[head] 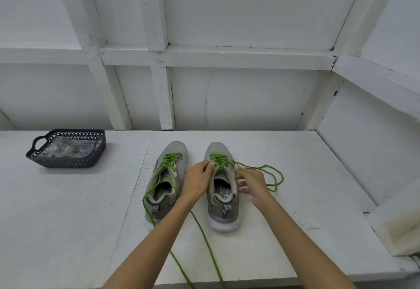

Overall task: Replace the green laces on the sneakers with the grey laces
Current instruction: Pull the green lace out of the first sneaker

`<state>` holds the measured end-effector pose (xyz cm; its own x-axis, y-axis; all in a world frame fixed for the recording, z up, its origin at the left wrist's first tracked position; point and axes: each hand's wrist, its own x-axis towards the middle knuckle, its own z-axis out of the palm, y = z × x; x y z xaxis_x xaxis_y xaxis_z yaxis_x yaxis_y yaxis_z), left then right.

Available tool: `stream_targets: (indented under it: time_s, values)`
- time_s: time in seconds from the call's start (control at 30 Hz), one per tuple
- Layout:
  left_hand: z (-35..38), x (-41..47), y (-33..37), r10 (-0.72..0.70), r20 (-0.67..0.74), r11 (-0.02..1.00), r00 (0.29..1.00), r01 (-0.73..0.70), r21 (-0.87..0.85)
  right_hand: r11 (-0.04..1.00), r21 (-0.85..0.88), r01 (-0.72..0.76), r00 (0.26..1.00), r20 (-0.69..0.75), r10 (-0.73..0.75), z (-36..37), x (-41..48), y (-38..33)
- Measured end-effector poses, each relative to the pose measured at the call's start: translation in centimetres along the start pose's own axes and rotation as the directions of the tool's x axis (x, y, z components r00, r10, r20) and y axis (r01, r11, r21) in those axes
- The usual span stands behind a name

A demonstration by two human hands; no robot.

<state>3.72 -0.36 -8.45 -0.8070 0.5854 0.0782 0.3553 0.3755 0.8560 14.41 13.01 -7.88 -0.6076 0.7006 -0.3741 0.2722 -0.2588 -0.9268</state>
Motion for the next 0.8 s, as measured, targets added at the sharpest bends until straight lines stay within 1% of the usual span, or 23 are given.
stream_targets:
  time_s: [0.1,0.17,0.23,0.37,0.5,0.57,0.67,0.73,0.8]
  values:
    - [-0.9,1.5,0.7,-0.028,0.056,0.996,0.998,0.024,0.086,0.982,-0.033,0.184,0.982,-0.022,-0.185,0.9,-0.4,0.6]
    - [-1.5,2.3,1.3,-0.027,0.116,0.984,0.993,0.006,0.18,0.967,-0.048,0.249,0.967,-0.034,-0.251,1.4,-0.5,1.0]
    - [-2.1,3.0,1.7,-0.022,0.169,0.969,0.985,-0.02,0.245,0.963,-0.032,0.268,0.963,-0.023,-0.269,1.7,-0.7,1.5]
    - [-2.9,3.7,1.9,-0.012,0.251,0.969,0.968,-0.051,0.24,0.939,-0.072,0.336,0.941,-0.027,-0.339,1.9,-1.1,2.4]
    - [-3.0,3.8,2.2,-0.033,0.273,0.972,0.961,-0.033,0.233,0.923,-0.081,0.376,0.924,-0.046,-0.38,2.1,-1.3,2.9]
    - [-2.9,4.0,2.5,-0.035,0.279,0.951,0.96,-0.054,0.305,0.922,-0.075,0.381,0.921,-0.056,-0.385,2.2,-1.3,3.1]
    - [-2.6,4.1,3.2,-0.024,0.293,0.874,0.956,-0.122,0.47,0.919,-0.075,0.388,0.918,-0.06,-0.393,2.2,-1.4,3.2]
    - [-2.3,4.0,3.4,0.002,0.271,0.847,0.962,-0.146,0.51,0.918,-0.074,0.389,0.918,-0.051,-0.393,2.1,-1.3,3.3]
    - [-1.9,3.7,3.2,0.025,0.235,0.842,0.972,-0.148,0.519,0.918,-0.074,0.39,0.918,-0.05,-0.394,2.1,-1.4,3.3]
